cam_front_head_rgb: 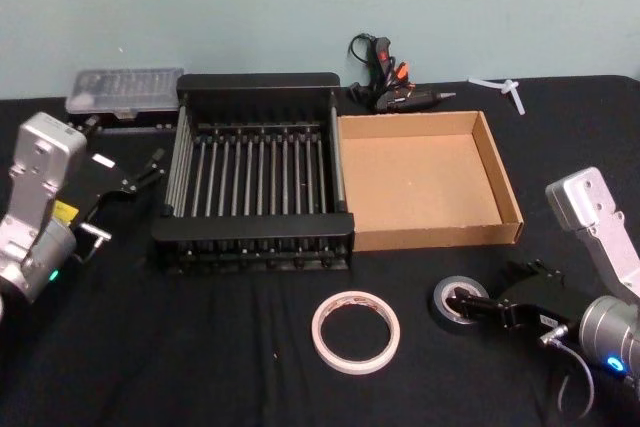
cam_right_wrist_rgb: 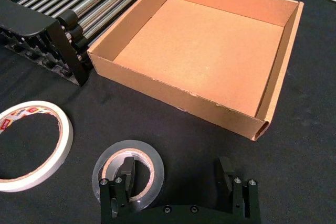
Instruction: Pick up the white tape and place it into the black box , Pick up the silver tape and place it into the brown box.
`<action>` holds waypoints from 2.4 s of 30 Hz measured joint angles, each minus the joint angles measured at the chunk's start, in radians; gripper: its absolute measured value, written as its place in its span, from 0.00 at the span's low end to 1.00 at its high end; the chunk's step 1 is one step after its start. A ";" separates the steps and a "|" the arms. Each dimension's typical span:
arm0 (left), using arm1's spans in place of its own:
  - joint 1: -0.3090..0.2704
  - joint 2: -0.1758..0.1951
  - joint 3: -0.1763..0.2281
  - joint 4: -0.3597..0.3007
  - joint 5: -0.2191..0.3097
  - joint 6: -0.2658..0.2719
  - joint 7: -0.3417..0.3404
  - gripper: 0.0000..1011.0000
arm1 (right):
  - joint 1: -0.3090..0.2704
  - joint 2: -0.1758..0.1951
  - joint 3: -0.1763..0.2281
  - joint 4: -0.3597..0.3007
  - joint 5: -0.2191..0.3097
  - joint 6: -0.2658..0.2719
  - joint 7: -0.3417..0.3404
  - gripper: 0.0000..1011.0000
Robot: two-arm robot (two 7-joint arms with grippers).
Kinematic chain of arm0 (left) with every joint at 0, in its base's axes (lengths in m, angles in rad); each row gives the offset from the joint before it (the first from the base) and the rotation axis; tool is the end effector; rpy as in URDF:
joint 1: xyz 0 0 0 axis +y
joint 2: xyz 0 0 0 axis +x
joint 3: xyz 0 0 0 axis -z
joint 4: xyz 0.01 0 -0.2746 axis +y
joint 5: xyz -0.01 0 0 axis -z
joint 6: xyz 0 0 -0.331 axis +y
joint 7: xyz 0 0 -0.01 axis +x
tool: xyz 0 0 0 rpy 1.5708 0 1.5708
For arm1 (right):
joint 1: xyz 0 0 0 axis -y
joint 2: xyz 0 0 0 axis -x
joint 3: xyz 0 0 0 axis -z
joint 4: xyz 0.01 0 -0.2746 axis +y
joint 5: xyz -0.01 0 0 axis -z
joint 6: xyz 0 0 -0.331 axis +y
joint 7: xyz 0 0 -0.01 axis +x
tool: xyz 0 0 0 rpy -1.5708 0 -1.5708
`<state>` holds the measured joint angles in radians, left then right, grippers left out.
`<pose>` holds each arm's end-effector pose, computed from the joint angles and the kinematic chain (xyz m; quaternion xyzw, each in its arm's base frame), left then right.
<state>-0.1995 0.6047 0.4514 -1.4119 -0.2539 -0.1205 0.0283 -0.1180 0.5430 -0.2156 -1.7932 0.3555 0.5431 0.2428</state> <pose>0.3765 0.0681 -0.2941 0.1415 -0.1324 0.5799 0.7913 0.3076 -0.0461 -0.2604 -0.2521 0.1450 -0.4870 0.8235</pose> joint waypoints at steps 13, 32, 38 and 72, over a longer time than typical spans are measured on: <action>0.000 0.000 0.000 0.000 0.000 0.000 0.000 0.99 | -0.001 0.001 0.000 -0.001 0.002 -0.001 -0.001 0.83; 0.000 0.000 0.000 0.000 0.000 0.000 0.000 0.99 | -0.001 0.002 0.000 -0.001 0.004 -0.001 -0.002 0.24; 0.000 0.000 0.000 0.000 0.000 0.000 0.000 0.99 | -0.001 0.002 0.000 -0.001 0.005 -0.001 -0.002 0.16; 0.000 0.000 0.000 0.000 0.000 0.000 0.000 0.99 | 0.087 0.004 0.037 -0.037 -0.030 -0.130 0.036 0.16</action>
<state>-0.1995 0.6046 0.4514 -1.4120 -0.2539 -0.1205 0.0283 -0.0311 0.5468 -0.1785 -1.8300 0.3258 0.4129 0.2786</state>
